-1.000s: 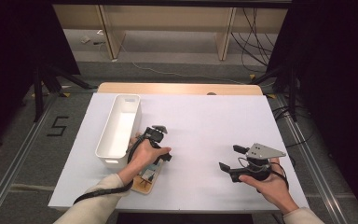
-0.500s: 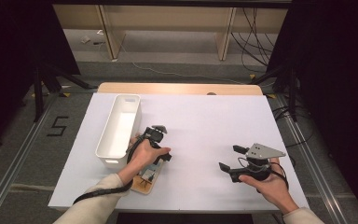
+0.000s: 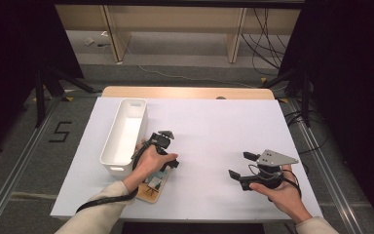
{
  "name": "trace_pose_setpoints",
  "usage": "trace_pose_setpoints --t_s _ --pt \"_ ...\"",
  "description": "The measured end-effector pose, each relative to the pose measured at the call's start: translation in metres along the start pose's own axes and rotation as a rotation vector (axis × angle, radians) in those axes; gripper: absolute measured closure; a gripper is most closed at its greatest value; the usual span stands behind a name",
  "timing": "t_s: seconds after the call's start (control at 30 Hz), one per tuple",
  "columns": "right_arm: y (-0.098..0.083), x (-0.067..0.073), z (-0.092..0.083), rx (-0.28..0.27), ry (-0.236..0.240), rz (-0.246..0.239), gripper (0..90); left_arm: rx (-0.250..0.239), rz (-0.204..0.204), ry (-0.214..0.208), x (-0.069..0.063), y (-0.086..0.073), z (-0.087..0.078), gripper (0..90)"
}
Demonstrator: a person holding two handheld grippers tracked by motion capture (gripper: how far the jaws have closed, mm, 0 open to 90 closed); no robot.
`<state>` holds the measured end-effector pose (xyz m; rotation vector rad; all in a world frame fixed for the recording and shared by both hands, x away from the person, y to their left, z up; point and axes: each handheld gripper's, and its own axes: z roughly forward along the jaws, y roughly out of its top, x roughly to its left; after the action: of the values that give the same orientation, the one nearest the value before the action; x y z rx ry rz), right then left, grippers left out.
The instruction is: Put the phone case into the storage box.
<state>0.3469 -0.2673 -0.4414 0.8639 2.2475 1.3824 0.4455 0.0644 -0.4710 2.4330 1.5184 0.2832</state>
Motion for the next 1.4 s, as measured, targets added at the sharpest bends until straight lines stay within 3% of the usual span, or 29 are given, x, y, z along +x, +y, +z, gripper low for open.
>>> trace_pose_setpoints --t_s 0.83,0.97,1.4 --pt "0.0 -0.001 -0.001 -0.003 0.002 0.002 15.3 -0.025 0.008 -0.01 -0.003 0.0 -0.001 9.3" --pt "0.0 -0.001 -0.001 -0.003 0.0 0.003 15.3 -0.035 0.026 -0.009 -0.006 0.0 -0.002 9.4" --pt "0.001 -0.002 -0.002 -0.011 -0.006 0.003 15.3 -0.151 0.043 -0.041 -0.009 0.0 -0.017 9.4"
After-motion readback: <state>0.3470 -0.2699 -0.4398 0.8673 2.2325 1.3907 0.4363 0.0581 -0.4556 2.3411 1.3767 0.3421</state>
